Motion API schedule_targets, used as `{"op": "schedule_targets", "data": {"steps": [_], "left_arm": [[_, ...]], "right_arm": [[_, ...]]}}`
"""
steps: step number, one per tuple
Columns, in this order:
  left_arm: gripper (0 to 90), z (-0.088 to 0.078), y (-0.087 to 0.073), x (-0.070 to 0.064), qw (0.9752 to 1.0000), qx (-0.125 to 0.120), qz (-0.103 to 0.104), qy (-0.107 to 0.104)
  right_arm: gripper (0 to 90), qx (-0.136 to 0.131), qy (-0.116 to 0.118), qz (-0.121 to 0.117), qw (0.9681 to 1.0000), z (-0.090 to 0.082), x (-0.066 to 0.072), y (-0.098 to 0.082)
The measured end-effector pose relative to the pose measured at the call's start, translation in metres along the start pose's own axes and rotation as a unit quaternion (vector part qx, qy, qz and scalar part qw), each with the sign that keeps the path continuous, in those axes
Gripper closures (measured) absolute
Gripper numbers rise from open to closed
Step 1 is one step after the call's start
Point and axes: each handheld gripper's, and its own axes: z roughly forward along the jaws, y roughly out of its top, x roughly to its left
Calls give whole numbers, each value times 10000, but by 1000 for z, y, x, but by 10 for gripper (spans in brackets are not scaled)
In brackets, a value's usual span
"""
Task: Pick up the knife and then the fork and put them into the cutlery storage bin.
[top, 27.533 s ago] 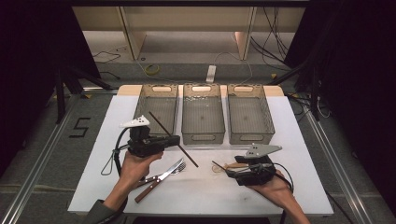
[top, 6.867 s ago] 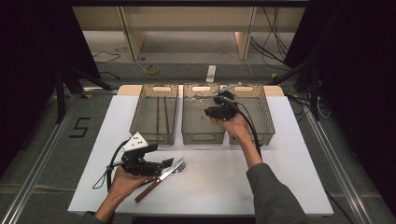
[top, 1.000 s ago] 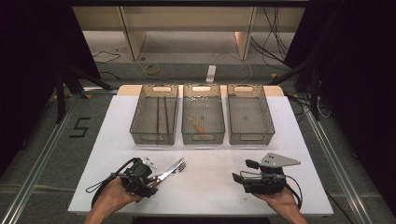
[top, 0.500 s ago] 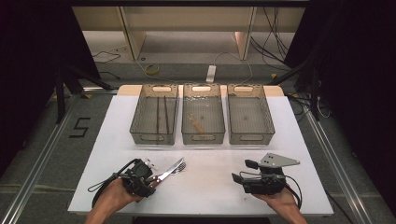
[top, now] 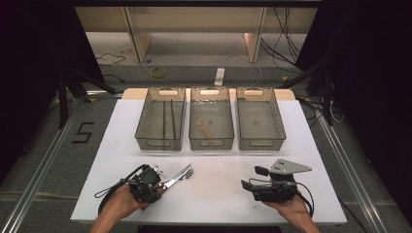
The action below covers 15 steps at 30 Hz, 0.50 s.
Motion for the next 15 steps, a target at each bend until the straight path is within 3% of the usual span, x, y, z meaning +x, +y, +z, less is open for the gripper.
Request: {"op": "schedule_targets", "data": {"steps": [10, 15], "left_arm": [[760, -2, -3, 4, 9997, -128, -132, -183], [761, -8, -2, 3, 9986, -379, -175, -309]], "right_arm": [[291, -10, -11, -13, 10000, 0, 0, 0], [291, -15, -1, -5, 10000, -1, 0, 0]]}}
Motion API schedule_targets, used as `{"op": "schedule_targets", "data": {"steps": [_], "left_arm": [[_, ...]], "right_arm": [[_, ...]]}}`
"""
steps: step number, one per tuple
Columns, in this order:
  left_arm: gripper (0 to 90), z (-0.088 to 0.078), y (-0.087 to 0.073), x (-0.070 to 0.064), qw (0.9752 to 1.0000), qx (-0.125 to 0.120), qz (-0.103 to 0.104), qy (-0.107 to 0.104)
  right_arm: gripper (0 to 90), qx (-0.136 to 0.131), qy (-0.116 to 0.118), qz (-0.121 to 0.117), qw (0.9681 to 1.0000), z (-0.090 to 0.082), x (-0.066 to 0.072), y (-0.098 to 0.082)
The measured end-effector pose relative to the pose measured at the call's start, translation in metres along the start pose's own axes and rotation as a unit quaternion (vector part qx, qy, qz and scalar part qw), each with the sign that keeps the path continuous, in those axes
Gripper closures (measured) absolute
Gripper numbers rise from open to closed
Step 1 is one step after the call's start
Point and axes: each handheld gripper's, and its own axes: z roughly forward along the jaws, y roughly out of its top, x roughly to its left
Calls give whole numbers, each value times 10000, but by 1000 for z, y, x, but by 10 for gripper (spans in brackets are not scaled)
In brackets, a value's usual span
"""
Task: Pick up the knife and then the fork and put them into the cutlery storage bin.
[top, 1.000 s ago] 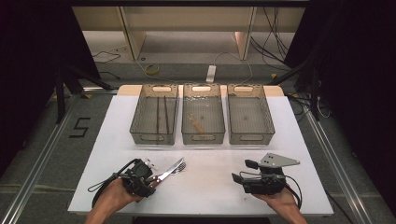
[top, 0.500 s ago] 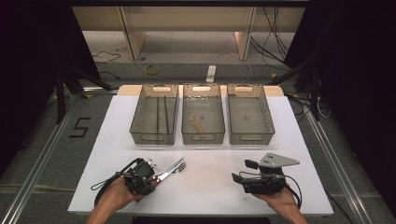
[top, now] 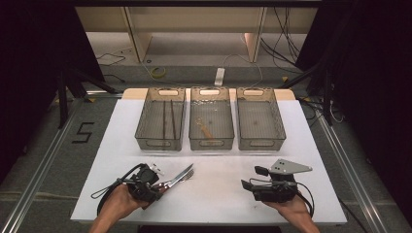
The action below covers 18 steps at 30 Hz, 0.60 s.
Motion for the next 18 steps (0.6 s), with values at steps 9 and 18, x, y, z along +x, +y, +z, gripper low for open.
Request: {"op": "schedule_targets", "data": {"steps": [9, 18], "left_arm": [[761, -19, 5, -7, 9964, -789, -40, -316], [760, -22, 20, -18, 9887, -1414, -23, -487]], "right_arm": [[295, -39, 95, 66, 9999, 3, 4, 2], [303, -121, 254, 377, 9989, 12, 13, 9]]}}
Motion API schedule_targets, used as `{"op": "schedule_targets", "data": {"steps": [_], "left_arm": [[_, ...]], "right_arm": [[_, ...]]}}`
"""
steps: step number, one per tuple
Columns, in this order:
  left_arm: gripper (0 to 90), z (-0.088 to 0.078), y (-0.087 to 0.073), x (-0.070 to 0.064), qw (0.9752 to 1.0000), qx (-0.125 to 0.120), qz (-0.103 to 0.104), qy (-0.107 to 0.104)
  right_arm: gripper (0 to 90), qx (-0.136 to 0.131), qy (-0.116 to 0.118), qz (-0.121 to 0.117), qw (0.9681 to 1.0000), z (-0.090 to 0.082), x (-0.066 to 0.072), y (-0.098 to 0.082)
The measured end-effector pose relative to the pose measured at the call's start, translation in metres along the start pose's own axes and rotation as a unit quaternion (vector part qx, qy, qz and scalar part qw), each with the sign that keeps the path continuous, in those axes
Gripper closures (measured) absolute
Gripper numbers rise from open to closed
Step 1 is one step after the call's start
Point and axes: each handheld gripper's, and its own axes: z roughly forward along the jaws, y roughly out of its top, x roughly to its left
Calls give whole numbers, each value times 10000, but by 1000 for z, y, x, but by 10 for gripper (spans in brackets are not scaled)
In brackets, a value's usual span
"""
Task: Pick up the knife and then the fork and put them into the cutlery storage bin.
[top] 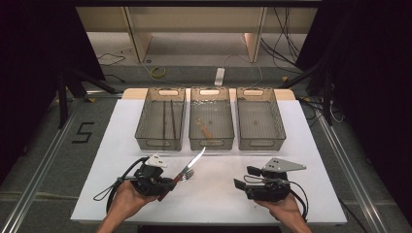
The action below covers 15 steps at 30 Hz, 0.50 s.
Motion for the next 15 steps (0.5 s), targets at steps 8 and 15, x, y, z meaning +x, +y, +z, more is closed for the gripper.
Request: {"op": "schedule_targets", "data": {"steps": [8, 15], "left_arm": [[760, 14, 16, -9, 9986, -365, -9, -378], [760, 28, 28, -23, 9984, -308, 230, -404]], "right_arm": [[348, -4, 43, 103, 9999, 14, 7, 5], [363, 155, 251, 170, 9994, 27, 16, 9]]}}
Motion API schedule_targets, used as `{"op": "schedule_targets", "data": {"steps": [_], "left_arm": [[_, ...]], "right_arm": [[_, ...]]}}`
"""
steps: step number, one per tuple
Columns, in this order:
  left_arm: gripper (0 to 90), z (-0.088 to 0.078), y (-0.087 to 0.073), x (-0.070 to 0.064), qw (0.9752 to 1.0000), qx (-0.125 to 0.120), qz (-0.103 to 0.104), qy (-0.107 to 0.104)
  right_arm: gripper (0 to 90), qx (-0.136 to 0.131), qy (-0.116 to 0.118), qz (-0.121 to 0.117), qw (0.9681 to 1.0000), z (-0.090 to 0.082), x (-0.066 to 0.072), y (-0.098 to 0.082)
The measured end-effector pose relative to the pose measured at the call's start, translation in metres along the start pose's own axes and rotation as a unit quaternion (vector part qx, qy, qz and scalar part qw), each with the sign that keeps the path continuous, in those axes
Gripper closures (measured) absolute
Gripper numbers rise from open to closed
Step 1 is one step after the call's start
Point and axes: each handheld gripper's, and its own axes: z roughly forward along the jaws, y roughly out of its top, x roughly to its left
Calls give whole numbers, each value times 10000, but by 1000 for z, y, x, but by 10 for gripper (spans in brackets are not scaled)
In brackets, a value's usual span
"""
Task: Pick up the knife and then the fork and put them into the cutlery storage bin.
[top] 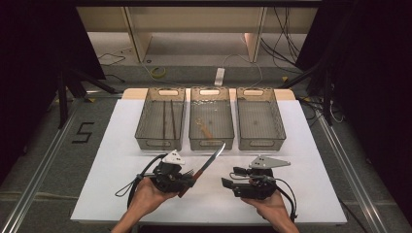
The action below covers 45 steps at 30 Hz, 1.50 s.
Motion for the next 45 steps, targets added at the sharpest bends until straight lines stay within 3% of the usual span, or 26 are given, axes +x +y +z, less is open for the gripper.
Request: {"op": "schedule_targets", "data": {"steps": [3, 5, 8, 10, 14, 16, 18, 22, 28, 33, 39, 45], "left_arm": [[760, 4, 5, -5, 9998, 153, 149, 36], [760, 7, 7, -7, 9991, 306, 291, 52], [760, 11, 8, -9, 9980, 513, 358, -10], [760, 13, 9, -10, 9964, 718, 446, -34], [760, 15, 12, -16, 9943, 880, 592, -89], [760, 16, 14, -17, 9934, 938, 646, -103], [760, 17, 14, -18, 9936, 907, 662, -78], [760, 14, 16, -18, 9950, 764, 639, 8], [760, 9, 20, -20, 9969, 503, 594, 78], [760, 9, 22, -24, 9983, 254, 514, 102], [760, 10, 21, -24, 9993, -43, 364, 81], [760, 9, 20, -26, 9992, -301, 264, 81]], "right_arm": [[365, 150, -93, -116, 9998, 5, 4, 1], [362, 239, -252, -495, 9982, 5, 11, 3], [355, 299, -194, -839, 9958, 3, 19, 7], [350, 344, -128, -1133, 9929, 1, 24, 9], [339, 531, -115, -1747, 9831, 0, 31, 15], [340, 546, -36, -1908, 9801, 0, 33, 17], [350, 559, 27, -1925, 9797, 1, 34, 19], [363, 668, 110, -1472, 9868, 7, 30, 16], [383, 750, 57, -1066, 9915, 15, 24, 12], [403, 547, 61, -554, 9969, 18, 15, 15], [459, 270, 143, -184, 9994, 21, 10, 18], [521, 77, 293, 182, 9994, 24, 4, 21]]}}
